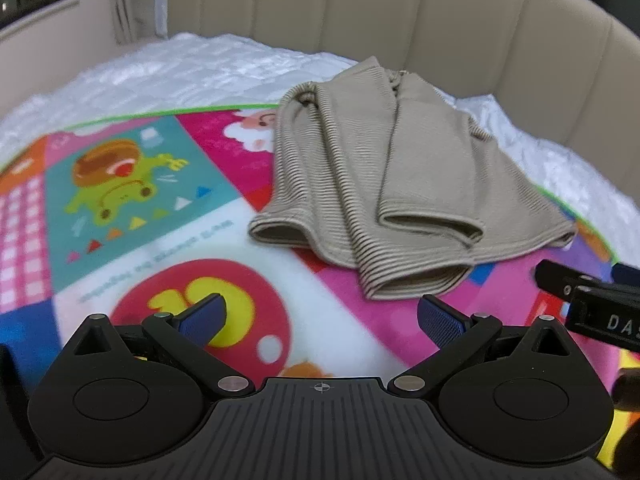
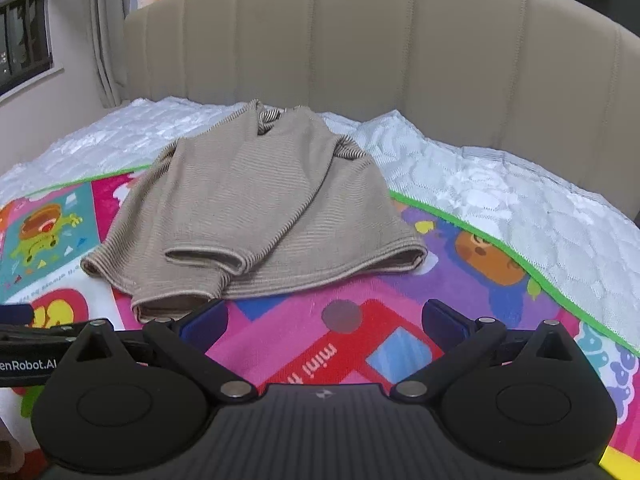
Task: Fold clothes
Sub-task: 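Move both grippers down onto the striped shirt's body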
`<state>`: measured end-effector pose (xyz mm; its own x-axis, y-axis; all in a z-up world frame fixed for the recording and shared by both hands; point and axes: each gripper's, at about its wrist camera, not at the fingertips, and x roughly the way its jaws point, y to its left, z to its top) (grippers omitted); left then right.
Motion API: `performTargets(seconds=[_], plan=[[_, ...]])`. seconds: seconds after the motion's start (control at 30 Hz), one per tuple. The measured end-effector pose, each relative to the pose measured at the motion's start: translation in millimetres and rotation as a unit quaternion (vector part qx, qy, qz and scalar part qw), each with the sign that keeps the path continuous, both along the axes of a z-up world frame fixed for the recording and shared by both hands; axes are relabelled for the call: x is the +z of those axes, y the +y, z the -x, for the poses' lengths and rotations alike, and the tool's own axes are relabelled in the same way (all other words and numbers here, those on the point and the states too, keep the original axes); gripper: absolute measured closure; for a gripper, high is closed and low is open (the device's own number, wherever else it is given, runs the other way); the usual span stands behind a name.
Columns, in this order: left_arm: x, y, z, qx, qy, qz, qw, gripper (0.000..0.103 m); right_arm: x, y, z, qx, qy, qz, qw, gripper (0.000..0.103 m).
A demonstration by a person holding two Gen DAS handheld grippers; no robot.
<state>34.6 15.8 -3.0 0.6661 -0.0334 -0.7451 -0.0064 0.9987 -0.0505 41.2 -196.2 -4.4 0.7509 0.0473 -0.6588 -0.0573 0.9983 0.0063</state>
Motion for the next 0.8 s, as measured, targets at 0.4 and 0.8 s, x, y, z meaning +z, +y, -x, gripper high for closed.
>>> performTargets(seconds=[0.4,0.8], plan=[[0,10,-57,-0.024,0.008,0.035,0.9991,0.0,2,-43,-54,-0.061,0.009,-0.023,0.998,0.0],[-33,37,-114,-0.016,0.044,0.068,0.9966,0.0,-26,-47,-123,-0.042,0.041,-0.06,0.996,0.0]])
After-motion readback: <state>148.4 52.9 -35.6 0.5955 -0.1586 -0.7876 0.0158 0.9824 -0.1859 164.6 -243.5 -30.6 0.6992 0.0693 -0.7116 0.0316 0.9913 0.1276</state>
